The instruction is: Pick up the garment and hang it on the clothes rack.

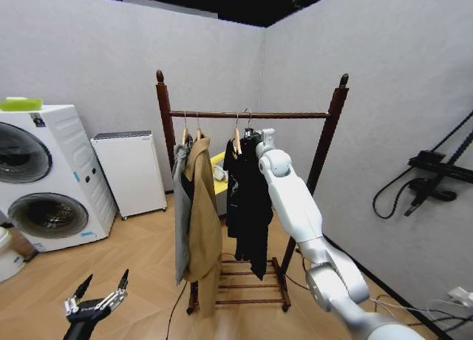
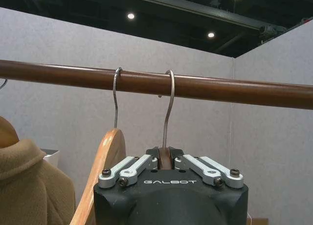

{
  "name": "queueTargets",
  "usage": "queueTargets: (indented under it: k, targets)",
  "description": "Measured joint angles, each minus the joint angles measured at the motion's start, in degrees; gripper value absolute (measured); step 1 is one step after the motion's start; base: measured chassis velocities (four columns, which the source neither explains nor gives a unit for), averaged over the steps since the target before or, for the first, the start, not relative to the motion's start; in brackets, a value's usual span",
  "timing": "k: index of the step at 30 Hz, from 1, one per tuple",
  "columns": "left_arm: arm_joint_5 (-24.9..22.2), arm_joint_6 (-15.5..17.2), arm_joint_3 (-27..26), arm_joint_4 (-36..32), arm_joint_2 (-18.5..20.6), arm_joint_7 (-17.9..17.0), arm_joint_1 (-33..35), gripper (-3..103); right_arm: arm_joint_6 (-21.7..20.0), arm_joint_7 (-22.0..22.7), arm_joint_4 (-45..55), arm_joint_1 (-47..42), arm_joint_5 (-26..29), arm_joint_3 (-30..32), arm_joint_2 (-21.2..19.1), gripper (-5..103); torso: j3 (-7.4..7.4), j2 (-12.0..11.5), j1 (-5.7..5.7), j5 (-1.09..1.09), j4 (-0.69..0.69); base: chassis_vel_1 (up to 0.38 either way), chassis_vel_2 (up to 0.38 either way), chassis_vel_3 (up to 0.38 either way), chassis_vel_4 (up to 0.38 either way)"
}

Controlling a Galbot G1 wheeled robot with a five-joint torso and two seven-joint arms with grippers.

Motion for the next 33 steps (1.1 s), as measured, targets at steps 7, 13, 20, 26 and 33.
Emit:
queueTargets:
  k: [7, 13, 20, 26, 33]
  targets:
    - [0.0, 0.0, 0.0, 0.0, 0.0, 0.0, 0.0, 100, 0.8, -0.23, 3.77, -1.4, 2.96, 0.03, -1.46, 33, 0.0, 0.0, 0.0, -0.01, 0.01, 0.0, 0.0, 0.0, 0.0]
    - [0.0, 0.0, 0.0, 0.0, 0.0, 0.0, 0.0, 100, 0.95, 0.73, 10.2, -5.43, 8.87, 0.7, -4.32, 49, 0.0, 0.0, 0.0, 0.0, 0.03, 0.0, 0.0, 0.0, 0.0]
    - [0.0, 0.0, 0.0, 0.0, 0.0, -0.01, 0.0, 100, 1.05, 4.67, 31.63, -31.11, 14.14, 9.4, -14.54, 87, -0.01, 0.01, -0.01, 0.03, -0.03, 0.0, 0.0, 0.0, 0.0]
    - [0.0, 0.0, 0.0, 0.0, 0.0, -0.01, 0.0, 100, 1.52, 2.52, 38.61, -47.82, 8.85, 16.69, -11.57, 99, 0.0, 0.0, -0.01, 0.03, 0.0, 0.0, 0.0, 0.0, 0.0]
    - [0.0, 0.0, 0.0, 0.0, 0.0, 0.0, 0.0, 100, 6.07, 1.45, 43.73, -59.18, 4.18, 21.77, -8.04, 100, -0.01, 0.01, -0.02, -0.01, -0.01, 0.0, 0.0, 0.0, 0.0]
